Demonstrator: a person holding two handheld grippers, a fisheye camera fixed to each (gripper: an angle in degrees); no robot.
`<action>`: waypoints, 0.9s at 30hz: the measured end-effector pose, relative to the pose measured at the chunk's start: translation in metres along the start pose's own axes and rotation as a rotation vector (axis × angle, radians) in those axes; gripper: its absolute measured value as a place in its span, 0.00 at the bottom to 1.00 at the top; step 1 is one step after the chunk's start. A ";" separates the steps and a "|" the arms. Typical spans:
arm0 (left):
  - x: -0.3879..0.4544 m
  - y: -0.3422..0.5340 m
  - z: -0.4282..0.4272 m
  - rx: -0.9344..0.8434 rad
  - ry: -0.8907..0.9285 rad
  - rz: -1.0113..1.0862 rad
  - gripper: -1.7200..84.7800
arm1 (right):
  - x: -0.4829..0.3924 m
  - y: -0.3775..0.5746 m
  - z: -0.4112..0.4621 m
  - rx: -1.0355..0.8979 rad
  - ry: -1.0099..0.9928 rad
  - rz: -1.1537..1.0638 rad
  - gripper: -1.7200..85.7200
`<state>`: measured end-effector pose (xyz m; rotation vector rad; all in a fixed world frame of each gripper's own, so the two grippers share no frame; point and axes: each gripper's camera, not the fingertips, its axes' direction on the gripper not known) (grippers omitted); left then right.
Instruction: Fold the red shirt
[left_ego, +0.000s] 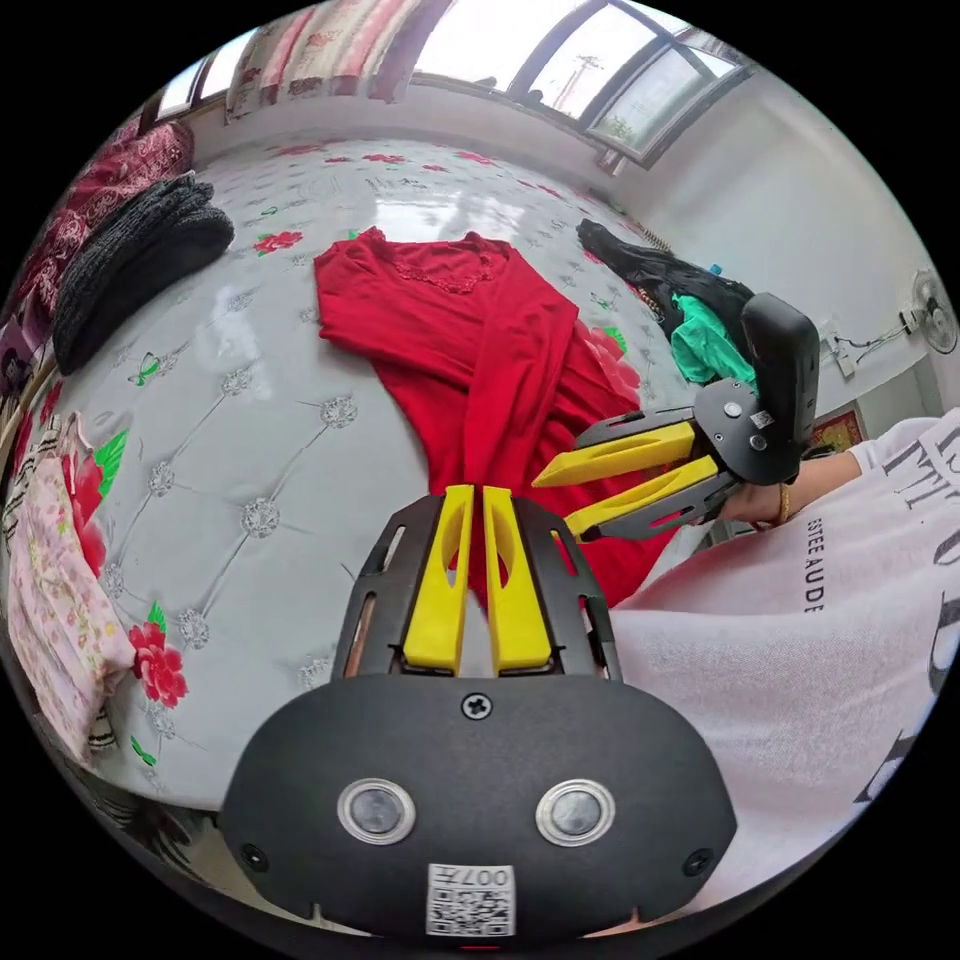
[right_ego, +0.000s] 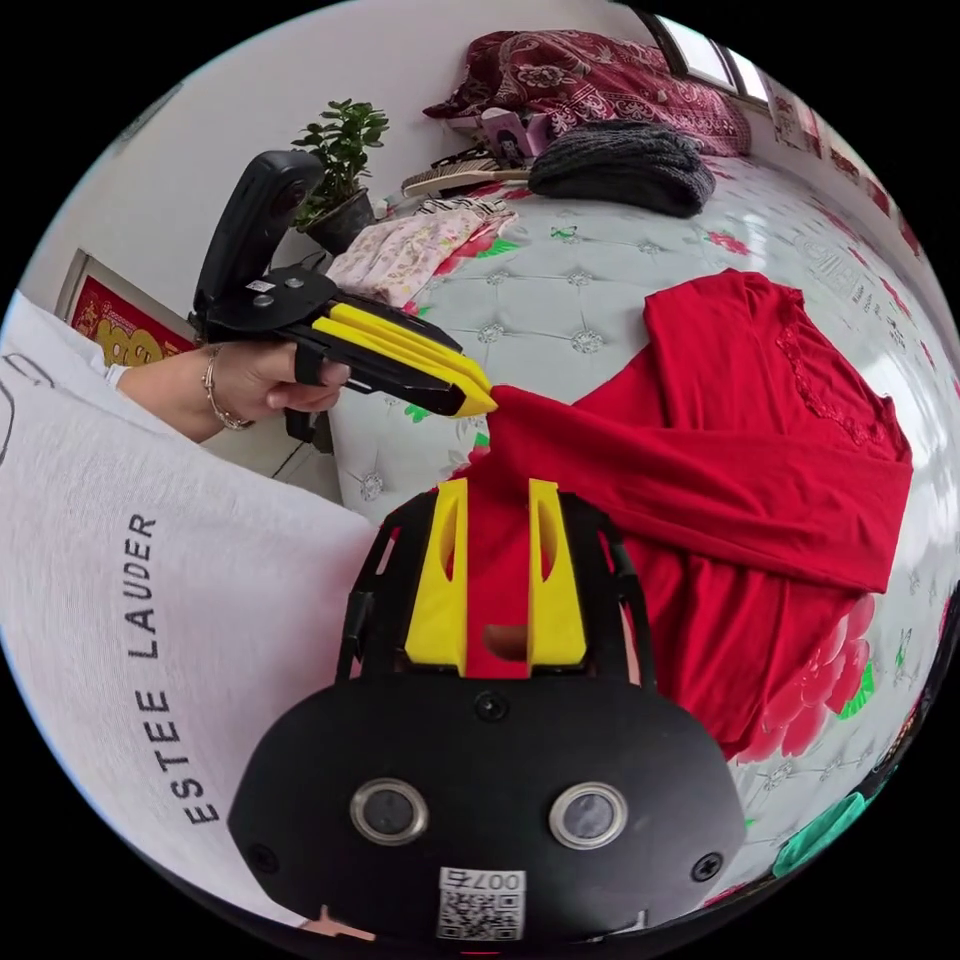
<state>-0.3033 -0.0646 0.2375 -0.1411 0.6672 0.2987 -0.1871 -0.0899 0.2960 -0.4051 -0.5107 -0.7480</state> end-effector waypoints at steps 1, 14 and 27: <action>0.000 -0.001 -0.002 0.013 0.013 -0.018 0.01 | -0.002 -0.006 0.003 -0.006 0.037 0.000 0.09; -0.003 -0.012 -0.005 0.024 0.035 -0.036 0.01 | 0.017 -0.004 -0.014 0.042 0.121 0.124 0.03; -0.003 -0.037 0.030 -0.056 -0.077 -0.013 0.01 | 0.024 -0.041 0.044 -0.190 0.025 0.014 0.09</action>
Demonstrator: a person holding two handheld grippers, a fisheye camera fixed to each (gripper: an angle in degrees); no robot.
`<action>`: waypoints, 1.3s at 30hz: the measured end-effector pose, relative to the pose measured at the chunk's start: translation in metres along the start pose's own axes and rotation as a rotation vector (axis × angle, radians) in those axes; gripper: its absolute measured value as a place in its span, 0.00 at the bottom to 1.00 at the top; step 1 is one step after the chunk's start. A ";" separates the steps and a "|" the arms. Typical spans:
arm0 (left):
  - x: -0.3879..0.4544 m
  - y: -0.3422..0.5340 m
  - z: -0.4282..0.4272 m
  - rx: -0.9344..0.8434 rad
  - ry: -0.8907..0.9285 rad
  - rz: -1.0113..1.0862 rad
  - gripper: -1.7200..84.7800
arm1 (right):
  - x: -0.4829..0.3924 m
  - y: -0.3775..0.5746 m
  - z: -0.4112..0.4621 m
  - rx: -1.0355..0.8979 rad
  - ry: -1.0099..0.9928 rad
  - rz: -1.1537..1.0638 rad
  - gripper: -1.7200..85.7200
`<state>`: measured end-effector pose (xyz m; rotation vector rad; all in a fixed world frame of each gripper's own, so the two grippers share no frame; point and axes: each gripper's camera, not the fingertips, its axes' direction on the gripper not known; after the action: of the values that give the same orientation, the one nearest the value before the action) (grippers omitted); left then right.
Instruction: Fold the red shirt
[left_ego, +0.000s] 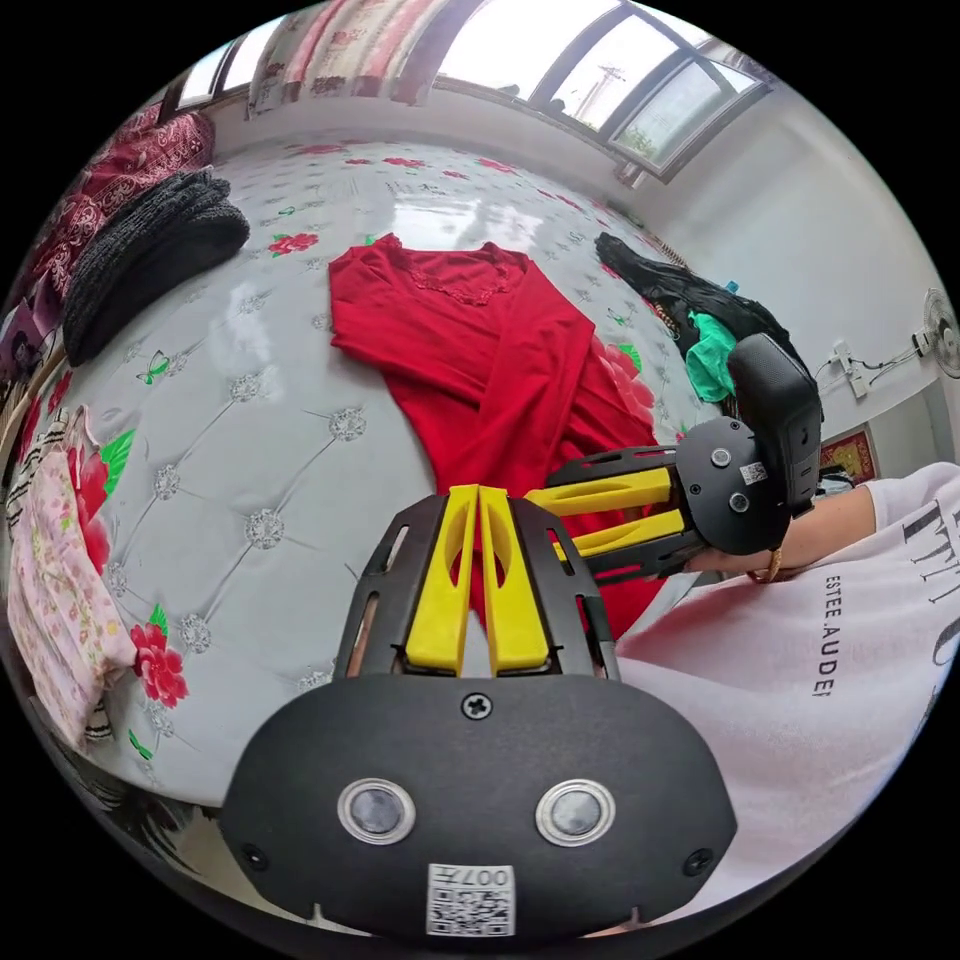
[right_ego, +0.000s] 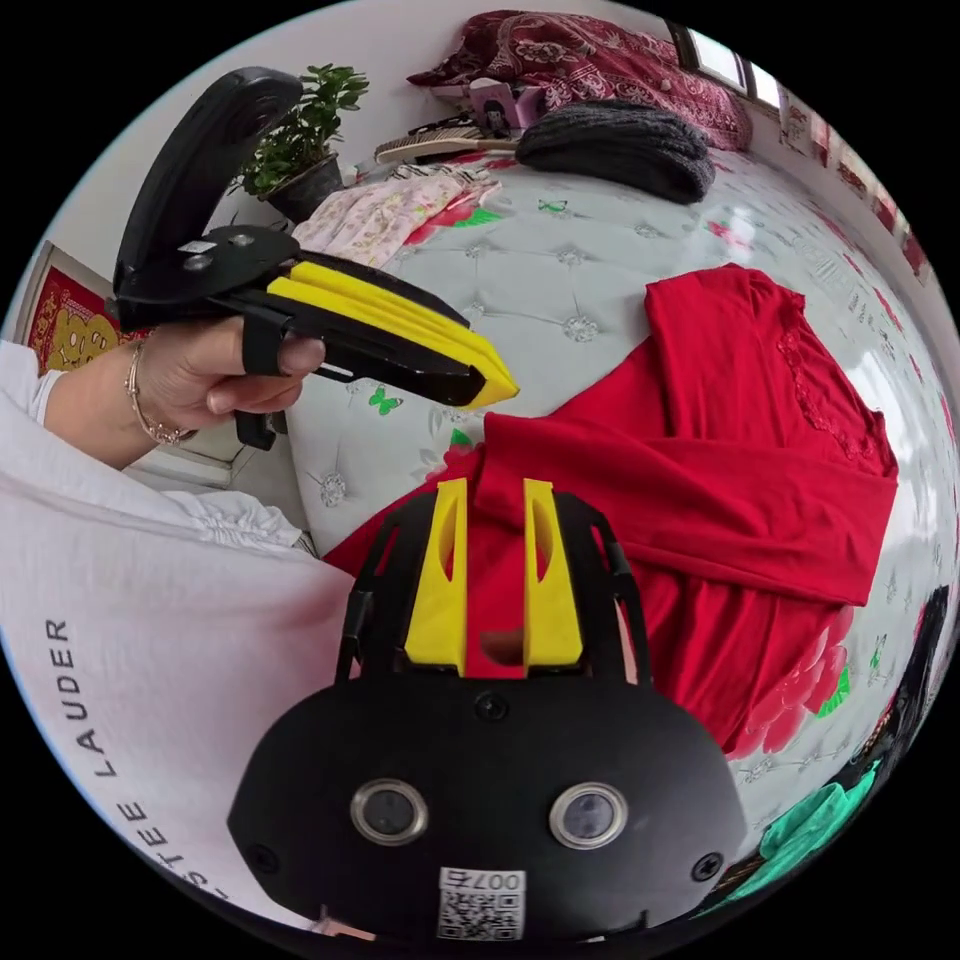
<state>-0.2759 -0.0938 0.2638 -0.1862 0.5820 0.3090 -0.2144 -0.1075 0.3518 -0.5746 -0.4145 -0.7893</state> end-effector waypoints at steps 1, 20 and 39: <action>-0.001 -0.003 0.014 -0.052 0.011 0.007 0.01 | 0.002 0.004 -0.001 0.041 -0.024 0.007 0.08; 0.032 0.033 0.023 -0.390 0.110 -0.013 0.13 | 0.095 0.256 -0.047 0.144 -0.088 0.782 0.11; -0.027 0.013 -0.047 -0.066 0.303 -0.298 0.01 | 0.114 0.277 -0.091 0.536 -0.423 0.609 0.02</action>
<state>-0.3255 -0.1001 0.2394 -0.3832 0.8333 0.0093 0.0801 -0.0689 0.2544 -0.3248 -0.7625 0.0473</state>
